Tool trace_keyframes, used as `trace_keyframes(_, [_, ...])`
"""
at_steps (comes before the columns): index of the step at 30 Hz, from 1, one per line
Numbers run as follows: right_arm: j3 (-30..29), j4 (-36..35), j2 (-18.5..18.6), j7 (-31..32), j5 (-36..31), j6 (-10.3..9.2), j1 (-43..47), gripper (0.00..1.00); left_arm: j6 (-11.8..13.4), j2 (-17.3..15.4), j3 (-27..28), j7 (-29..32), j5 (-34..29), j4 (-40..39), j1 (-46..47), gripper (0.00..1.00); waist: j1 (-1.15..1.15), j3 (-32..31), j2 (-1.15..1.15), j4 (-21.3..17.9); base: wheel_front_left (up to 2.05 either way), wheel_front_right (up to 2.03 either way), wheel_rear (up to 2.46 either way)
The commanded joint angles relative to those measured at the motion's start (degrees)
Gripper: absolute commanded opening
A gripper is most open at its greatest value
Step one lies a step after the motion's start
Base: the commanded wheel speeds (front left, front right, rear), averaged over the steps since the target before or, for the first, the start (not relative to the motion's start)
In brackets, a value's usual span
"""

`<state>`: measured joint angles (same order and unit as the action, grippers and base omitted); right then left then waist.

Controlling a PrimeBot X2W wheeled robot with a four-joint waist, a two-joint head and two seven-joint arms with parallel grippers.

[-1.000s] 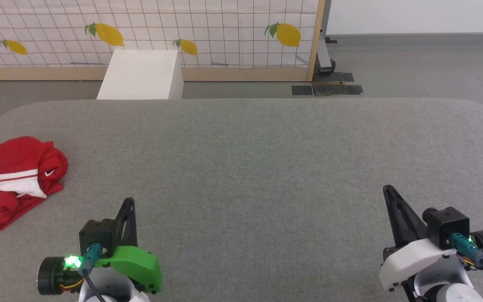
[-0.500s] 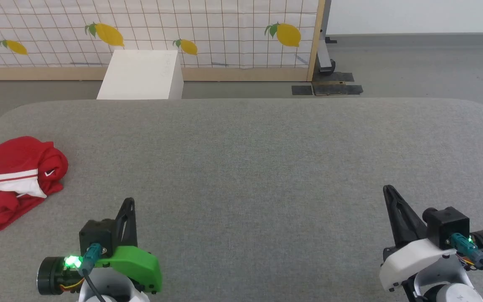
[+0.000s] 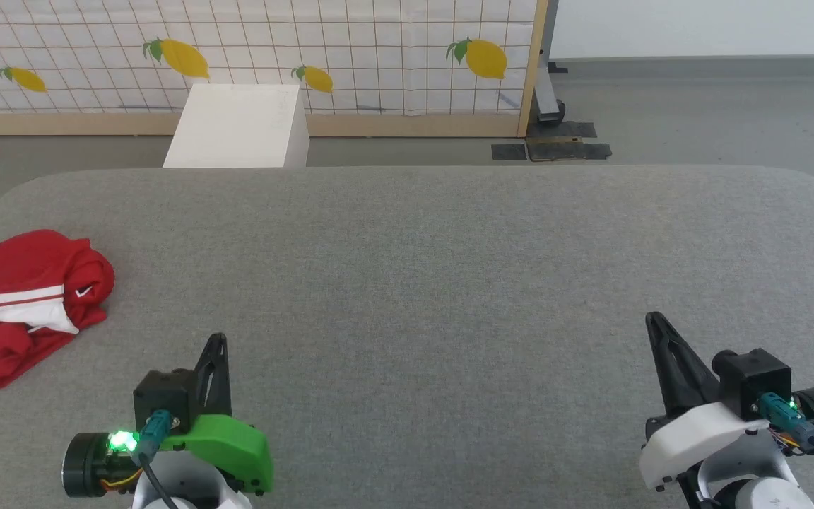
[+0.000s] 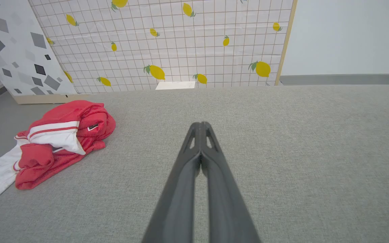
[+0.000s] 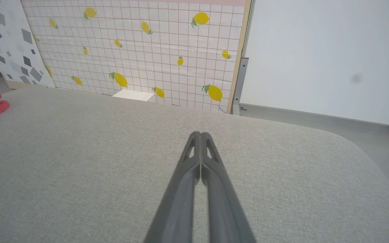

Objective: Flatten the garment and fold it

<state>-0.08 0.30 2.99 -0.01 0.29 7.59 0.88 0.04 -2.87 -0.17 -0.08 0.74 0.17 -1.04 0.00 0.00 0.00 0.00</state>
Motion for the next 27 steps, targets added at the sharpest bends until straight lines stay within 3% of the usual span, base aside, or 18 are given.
trace_keyframes(1, [0.08,-0.30,-0.12,0.01,-0.29,-0.10,-0.88,0.00,-0.04,0.00,0.17,0.08,-0.74,-0.17,1.04,0.00,0.00,0.00,0.00,0.00,0.00,0.00,0.00])
trace_keyframes(27, [0.08,-0.30,-0.12,0.01,-0.29,-0.10,-0.88,0.00,-0.04,0.00,0.17,0.08,-0.74,-0.17,1.04,0.00,0.00,0.00,0.00,0.00,0.00,0.00,0.00])
